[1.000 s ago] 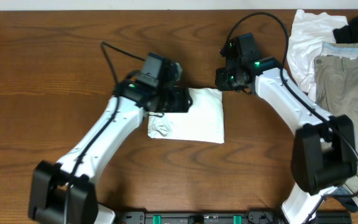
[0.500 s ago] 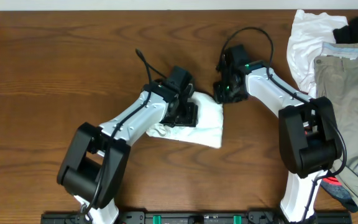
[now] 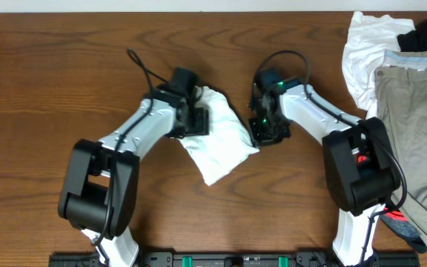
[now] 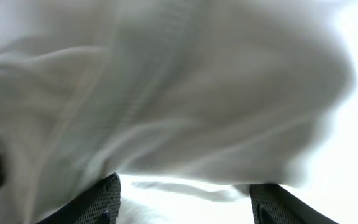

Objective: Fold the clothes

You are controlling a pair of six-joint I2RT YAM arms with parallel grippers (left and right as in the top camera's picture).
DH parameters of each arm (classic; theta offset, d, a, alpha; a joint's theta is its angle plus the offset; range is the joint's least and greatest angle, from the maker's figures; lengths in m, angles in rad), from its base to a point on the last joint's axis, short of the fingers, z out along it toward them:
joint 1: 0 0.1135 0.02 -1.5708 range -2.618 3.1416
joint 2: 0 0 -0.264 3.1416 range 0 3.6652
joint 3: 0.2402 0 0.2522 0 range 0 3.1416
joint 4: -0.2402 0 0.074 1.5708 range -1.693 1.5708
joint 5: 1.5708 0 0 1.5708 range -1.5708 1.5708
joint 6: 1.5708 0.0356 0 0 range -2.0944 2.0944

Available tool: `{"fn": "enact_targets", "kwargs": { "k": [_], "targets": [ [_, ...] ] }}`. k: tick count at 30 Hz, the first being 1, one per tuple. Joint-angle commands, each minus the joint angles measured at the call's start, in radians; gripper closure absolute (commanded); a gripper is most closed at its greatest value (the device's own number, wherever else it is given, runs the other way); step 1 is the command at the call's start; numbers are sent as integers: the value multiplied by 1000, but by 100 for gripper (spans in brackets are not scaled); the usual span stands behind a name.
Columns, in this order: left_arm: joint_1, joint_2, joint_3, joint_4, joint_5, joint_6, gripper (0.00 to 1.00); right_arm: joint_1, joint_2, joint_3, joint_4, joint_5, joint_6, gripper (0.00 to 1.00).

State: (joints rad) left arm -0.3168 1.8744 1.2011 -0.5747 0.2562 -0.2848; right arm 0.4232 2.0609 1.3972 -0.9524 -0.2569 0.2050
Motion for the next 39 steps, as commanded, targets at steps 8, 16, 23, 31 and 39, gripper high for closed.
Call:
{"fn": "enact_targets", "kwargs": {
  "k": [8, 16, 23, 31, 39],
  "targets": [
    [79, -204, 42, -63, 125, 94, 32, 45, -82, -2, -13, 246, 143, 80],
    [152, -382, 41, -213, 42, 56, 27, 15, -304, -2, 97, 217, 31, 81],
    [188, -324, -49, -244, -33, -165, 22, 36, -274, -2, 130, 61, -94, 90],
    [187, -181, -117, -129, 164, -128, 18, 97, -149, -2, 228, 31, -125, 91],
    [187, -78, -117, -88, 226, -104, 16, 121, -34, -2, 303, 3, -125, 91]
  ]
}}
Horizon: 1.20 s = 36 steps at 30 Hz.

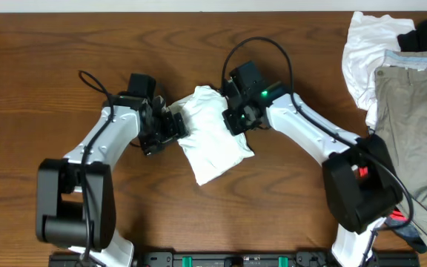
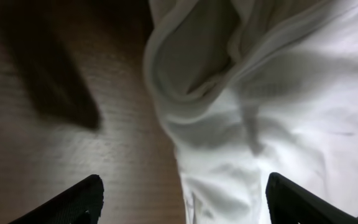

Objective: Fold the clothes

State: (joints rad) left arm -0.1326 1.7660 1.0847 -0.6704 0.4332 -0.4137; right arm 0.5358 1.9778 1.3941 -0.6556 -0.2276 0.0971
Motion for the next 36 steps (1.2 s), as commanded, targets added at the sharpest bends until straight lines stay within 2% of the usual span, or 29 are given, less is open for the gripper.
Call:
{"fn": "enact_targets", "kwargs": {
  "k": [1, 8, 19, 24, 29, 32, 34, 36],
  "targets": [
    [2, 40, -1, 15, 58, 28, 15, 8, 67, 1, 10, -33, -17, 91],
    [2, 123, -27, 116, 154, 27, 15, 8, 132, 1, 13, -38, -16, 90],
    [-25, 179, -40, 184, 193, 44, 15, 8, 134, 1, 17, -39, -16, 89],
    [-53, 179, -40, 195, 191, 44, 23, 8, 134, 1, 17, -39, -16, 89],
    [-63, 179, -40, 190, 176, 47, 36, 8, 134, 1, 16, -39, -13, 89],
    [-63, 179, -40, 190, 176, 46, 51, 8, 134, 1, 16, -39, -8, 89],
    [-63, 179, -40, 186, 177, 46, 68, 8, 134, 1, 16, -39, -8, 89],
    [-63, 179, -40, 182, 176, 46, 93, 8, 134, 1, 16, -39, -8, 89]
  ]
}}
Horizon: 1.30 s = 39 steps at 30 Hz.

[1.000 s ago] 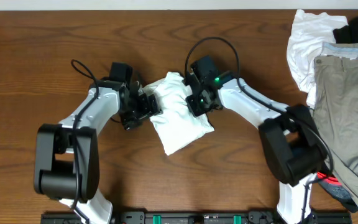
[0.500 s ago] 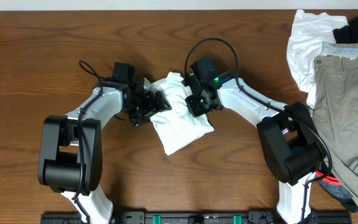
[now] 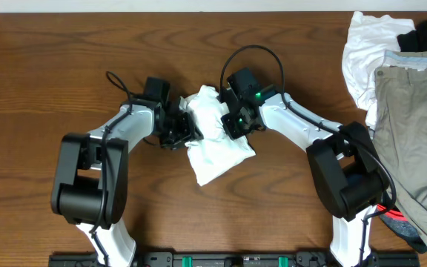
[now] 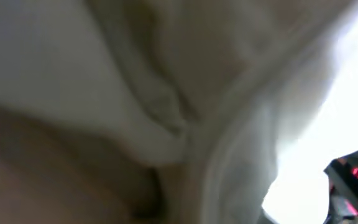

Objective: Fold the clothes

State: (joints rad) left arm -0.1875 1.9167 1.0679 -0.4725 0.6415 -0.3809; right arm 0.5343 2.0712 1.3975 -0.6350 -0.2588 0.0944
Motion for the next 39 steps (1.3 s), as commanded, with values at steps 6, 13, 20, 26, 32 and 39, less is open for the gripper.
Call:
{"fn": "enact_targets", "kwargs": {
  "k": [6, 13, 20, 26, 32, 39],
  "targets": [
    [7, 8, -20, -41, -129, 14, 94, -7, -10, 17, -65, 17, -24, 86],
    [121, -122, 43, -114, -323, 29, 94, -97, -246, 145, -282, 90, -24, 85],
    [315, -172, 150, -194, -503, 143, 94, -154, -486, 161, -379, 144, -30, 85],
    [492, -172, 195, -163, -522, 138, 94, -170, -577, 161, -432, 158, -32, 85],
    [661, -172, 195, -69, -523, -3, 95, -171, -581, 161, -475, 158, -33, 85],
    [792, -172, 195, 49, -523, -148, 94, -171, -581, 161, -478, 158, -33, 85]
  ]
}}
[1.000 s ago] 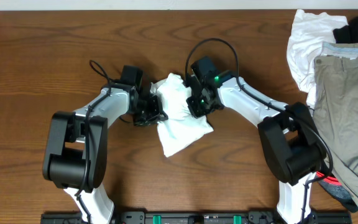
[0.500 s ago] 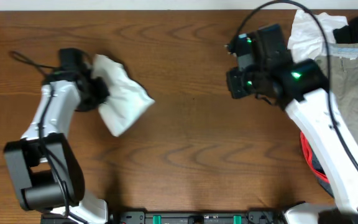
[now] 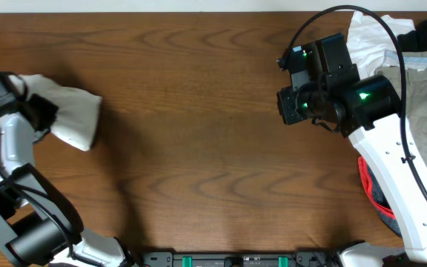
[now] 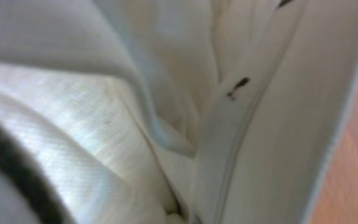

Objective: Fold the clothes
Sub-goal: 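Carry the folded bundle to the table's left side with the left gripper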

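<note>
The folded white garment (image 3: 78, 119) lies at the far left of the table, its left end against my left gripper (image 3: 41, 113). White cloth (image 4: 166, 93) fills the left wrist view at very close range, with folds and a seam; the fingers are hidden behind it. A strip of wood shows at that view's right edge. My right gripper (image 3: 291, 105) hangs high over the right part of the table, apart from any cloth; whether its jaws are open does not show.
A pile of clothes sits at the right edge: a white shirt (image 3: 363, 41), khaki trousers (image 3: 425, 111) and a black item. Something red (image 3: 365, 174) and blue (image 3: 385, 209) lies low on the right, behind the right arm.
The white garment has gone from the table's middle to the far left along with my left gripper. My right gripper has left the garment and now sits raised at the right.
Both grippers were at the white garment in the middle of the table. Then the left stood just off its left edge while the right was on its top. Both closed in on it again. Now the garment lies far left, and the right arm is withdrawn.
</note>
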You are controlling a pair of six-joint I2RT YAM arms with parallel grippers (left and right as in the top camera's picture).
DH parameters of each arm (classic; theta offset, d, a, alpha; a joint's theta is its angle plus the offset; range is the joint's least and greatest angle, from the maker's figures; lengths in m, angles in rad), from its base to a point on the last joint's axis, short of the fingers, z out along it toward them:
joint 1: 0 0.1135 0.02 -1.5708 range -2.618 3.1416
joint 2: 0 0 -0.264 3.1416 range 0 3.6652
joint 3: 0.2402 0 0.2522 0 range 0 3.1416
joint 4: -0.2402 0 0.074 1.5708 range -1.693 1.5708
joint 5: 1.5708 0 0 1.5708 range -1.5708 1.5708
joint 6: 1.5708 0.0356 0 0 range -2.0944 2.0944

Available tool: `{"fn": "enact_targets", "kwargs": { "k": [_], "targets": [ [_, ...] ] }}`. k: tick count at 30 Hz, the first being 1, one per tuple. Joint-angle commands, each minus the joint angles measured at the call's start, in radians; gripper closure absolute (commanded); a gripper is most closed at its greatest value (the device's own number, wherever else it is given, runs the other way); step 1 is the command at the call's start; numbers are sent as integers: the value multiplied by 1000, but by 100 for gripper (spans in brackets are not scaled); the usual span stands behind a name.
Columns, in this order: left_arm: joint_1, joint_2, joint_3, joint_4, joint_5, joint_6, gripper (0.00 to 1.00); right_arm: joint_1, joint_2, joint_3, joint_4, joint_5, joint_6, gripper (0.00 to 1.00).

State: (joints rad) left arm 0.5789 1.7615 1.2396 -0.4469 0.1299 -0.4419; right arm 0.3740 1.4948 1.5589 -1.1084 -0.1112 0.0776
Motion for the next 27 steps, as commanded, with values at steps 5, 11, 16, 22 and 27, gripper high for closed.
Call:
{"fn": "enact_targets", "kwargs": {
  "k": [5, 11, 16, 22, 27],
  "targets": [
    [55, -15, 23, 45, -11, -183, 94, -10, -4, -1, -10, 10, -16, 85],
    [56, -10, 23, -21, -12, -215, 94, -10, -4, -1, -14, 10, -16, 85],
    [56, -10, 23, -101, -11, -215, 30, -10, -4, -1, -36, 10, -16, 85],
    [56, -10, 23, -220, 15, -294, 2, -10, -4, -1, -55, 10, -16, 86],
    [56, -10, 23, -256, 146, -293, 2, -10, -4, -1, -56, 10, -16, 86]
  ]
}}
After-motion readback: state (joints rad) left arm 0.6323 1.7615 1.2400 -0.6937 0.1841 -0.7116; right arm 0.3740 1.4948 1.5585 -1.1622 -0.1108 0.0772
